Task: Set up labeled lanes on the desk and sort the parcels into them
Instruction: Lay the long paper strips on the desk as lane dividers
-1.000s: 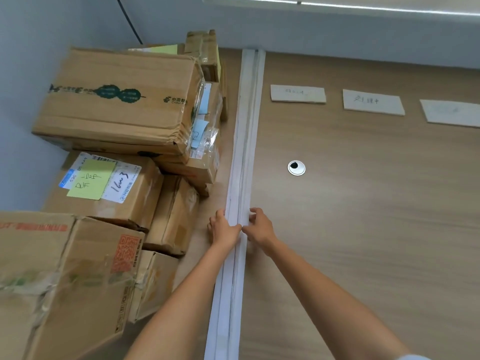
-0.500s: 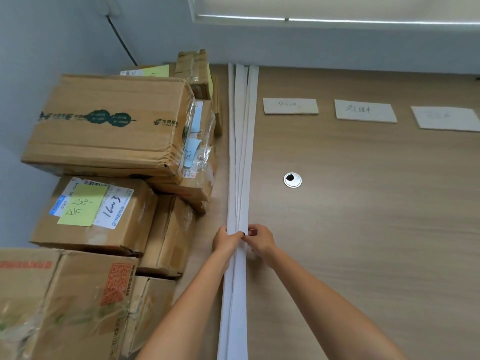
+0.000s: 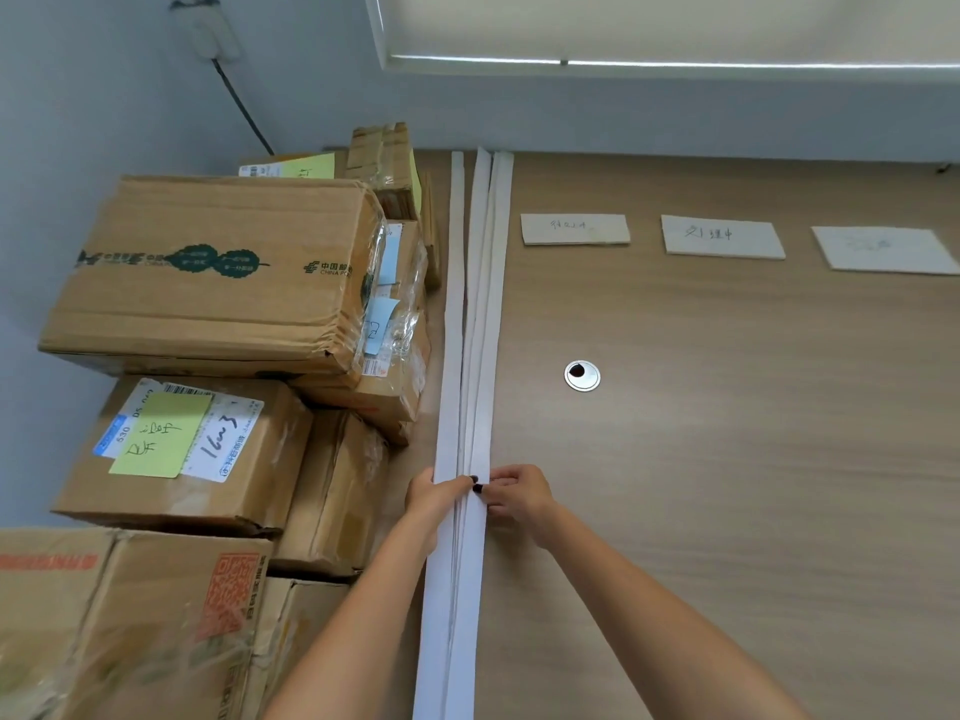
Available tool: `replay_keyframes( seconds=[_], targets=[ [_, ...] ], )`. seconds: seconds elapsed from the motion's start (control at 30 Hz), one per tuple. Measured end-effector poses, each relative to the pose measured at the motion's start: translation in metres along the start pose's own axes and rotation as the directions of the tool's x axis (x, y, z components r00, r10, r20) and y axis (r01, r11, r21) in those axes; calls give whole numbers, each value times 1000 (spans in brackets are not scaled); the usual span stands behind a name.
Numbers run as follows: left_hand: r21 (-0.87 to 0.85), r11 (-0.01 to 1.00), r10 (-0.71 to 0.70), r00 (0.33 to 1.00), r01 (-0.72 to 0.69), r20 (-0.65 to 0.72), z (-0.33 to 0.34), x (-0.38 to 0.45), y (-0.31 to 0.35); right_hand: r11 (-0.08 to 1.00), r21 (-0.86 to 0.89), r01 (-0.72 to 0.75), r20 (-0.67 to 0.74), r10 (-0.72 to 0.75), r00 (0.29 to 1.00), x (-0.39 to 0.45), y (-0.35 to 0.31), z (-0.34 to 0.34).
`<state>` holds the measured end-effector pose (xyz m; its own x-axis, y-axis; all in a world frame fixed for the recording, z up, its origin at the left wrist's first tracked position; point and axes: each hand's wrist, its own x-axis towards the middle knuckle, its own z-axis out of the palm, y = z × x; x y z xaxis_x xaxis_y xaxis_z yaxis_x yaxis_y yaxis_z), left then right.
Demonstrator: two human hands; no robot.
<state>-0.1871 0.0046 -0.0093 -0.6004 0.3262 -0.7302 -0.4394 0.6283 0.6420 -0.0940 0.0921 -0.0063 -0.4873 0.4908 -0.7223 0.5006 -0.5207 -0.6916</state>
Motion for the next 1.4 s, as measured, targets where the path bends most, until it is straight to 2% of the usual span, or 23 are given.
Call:
replay_keyframes(
  seconds=[0.33,0.57,0.83,1.17,1.23,1.33,1.4],
  targets=[
    [-26,999,-27,994,30,101,-3,3,4,1000,22,21,28,-22,999,-1,0,-18],
    [-18,997,-67,989,70,133,-4,2,6,997,-56,50,7,-49,999,0,-2,-28],
    [-93,995,-28,993,39,115,-13,0,2,989,-144,6,-105,-22,994,6,0,-28],
    [-186,983,38,981,-3,188,-21,-7,8,969,-249,0,-205,-52,977,9,6,-21],
    [-195,981,60,979,-22,195,-19,-10,9,974,-226,24,-158,-61,986,4,3,-18],
    [-195,979,102,971,-59,214,-13,-16,9,988,-126,86,15,-84,996,-7,-6,-8],
    [-182,979,125,969,-87,213,-10,-22,10,990,-68,127,67,-123,990,-15,-15,-2]
  ],
)
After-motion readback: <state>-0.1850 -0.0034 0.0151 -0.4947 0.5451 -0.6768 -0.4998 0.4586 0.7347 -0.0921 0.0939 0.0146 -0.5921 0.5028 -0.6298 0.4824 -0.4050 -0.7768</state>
